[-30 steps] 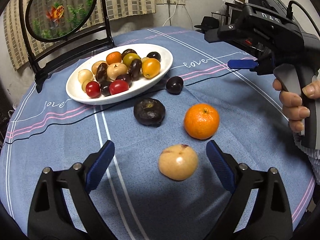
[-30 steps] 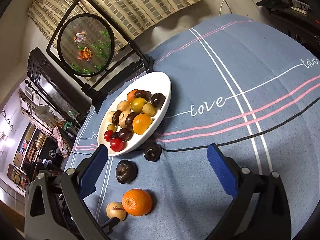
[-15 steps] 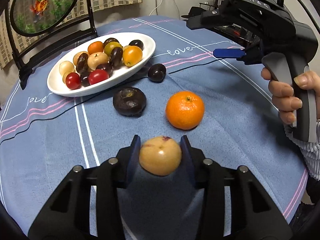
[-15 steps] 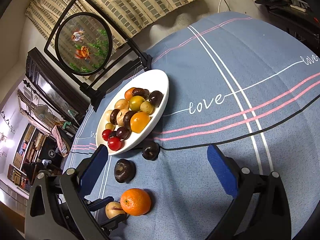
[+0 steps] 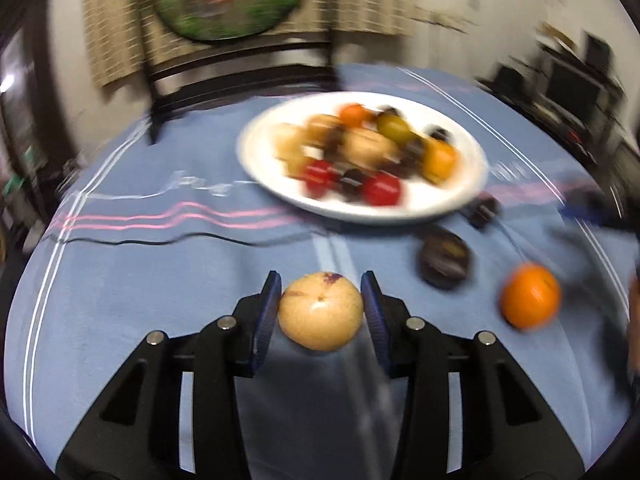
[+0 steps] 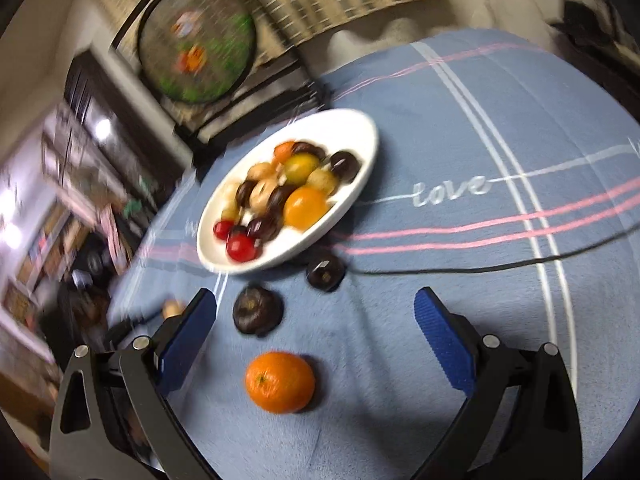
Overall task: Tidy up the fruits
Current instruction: 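Hold the pale fruit in the left gripper while the right gripper grasps the orange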
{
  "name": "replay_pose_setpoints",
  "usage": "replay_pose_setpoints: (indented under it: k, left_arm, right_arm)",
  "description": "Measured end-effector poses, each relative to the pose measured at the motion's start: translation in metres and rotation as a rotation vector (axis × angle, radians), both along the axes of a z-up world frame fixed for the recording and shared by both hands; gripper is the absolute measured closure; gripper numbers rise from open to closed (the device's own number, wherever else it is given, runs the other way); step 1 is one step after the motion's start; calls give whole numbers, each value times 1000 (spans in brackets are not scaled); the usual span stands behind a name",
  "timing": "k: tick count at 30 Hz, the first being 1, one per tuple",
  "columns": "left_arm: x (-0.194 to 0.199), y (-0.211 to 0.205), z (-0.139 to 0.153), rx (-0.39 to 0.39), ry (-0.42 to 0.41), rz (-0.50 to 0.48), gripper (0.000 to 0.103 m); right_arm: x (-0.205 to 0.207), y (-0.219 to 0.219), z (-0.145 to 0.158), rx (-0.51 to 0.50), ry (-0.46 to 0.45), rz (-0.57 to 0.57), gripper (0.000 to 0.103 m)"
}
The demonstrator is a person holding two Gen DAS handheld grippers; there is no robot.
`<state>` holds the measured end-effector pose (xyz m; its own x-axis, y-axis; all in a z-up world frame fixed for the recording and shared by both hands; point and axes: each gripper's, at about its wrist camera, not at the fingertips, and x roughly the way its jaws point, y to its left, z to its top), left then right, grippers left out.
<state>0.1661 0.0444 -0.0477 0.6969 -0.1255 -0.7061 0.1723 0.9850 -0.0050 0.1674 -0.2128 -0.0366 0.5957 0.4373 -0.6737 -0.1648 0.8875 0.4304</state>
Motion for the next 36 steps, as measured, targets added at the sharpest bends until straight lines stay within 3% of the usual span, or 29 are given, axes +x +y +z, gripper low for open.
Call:
replay_pose_setpoints:
  k: [4, 13, 17, 26, 36]
  left_arm:
    - [12, 16, -2, -55, 13, 52, 61]
    - [14, 5, -16, -27, 61, 28, 60]
    - [12, 4, -17, -16, 60, 31, 60]
    - [15, 5, -22, -28, 86, 31, 58]
    - [12, 2, -20, -20, 70, 20, 60]
  right_arm:
    - [-19, 34, -3, -158, -46, 119, 3]
    - [-42, 55, -10, -291, -101, 198, 4]
    - [-42, 66, -19, -345, -93, 224, 24]
    - [-33, 68, -29, -361, -63, 224, 55]
    - [-34, 67, -29, -348, -64, 226, 56]
